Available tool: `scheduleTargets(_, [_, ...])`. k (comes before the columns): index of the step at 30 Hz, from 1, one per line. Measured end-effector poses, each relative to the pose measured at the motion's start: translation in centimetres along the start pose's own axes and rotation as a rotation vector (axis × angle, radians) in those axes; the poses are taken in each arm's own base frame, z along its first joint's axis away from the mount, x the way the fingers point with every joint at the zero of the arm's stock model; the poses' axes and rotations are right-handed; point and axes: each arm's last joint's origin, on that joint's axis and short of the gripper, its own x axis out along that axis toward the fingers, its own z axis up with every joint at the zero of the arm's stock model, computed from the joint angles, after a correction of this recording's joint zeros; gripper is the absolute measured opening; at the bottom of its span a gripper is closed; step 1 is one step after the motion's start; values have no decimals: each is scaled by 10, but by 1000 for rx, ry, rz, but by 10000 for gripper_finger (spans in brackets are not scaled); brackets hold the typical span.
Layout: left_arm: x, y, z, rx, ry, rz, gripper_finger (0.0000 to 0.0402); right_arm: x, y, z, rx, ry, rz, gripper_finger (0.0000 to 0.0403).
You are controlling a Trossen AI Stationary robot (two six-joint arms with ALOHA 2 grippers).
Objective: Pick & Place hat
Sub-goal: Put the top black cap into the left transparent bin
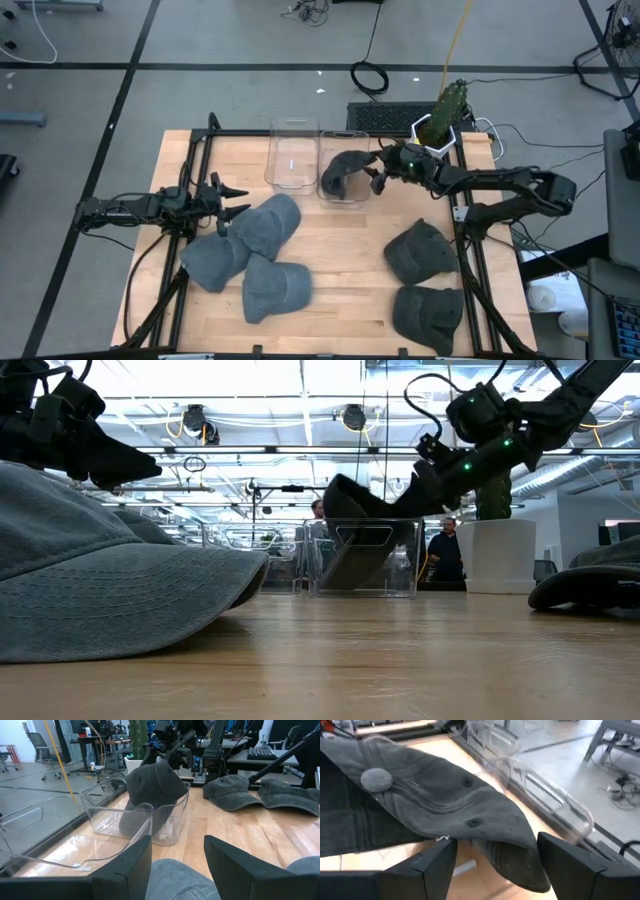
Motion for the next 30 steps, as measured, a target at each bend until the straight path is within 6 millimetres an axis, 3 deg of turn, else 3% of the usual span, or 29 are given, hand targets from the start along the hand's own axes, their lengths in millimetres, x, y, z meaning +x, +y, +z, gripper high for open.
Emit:
scheduleTargets(11, [0, 0, 0, 1, 1, 0, 191, 10, -3, -6, 0, 8, -17, 226])
scheduleTargets(15, [0, 0, 0, 0, 1, 0, 191, 10, -1, 0, -5, -55, -8, 161])
scheduleTargets(21, [0, 0, 0, 0, 1, 0, 191, 10, 1, 6, -11, -122, 43, 15])
scheduleTargets(30, [0, 0, 0, 0, 1, 0, 191, 2, 14, 24, 43, -297, -26, 1])
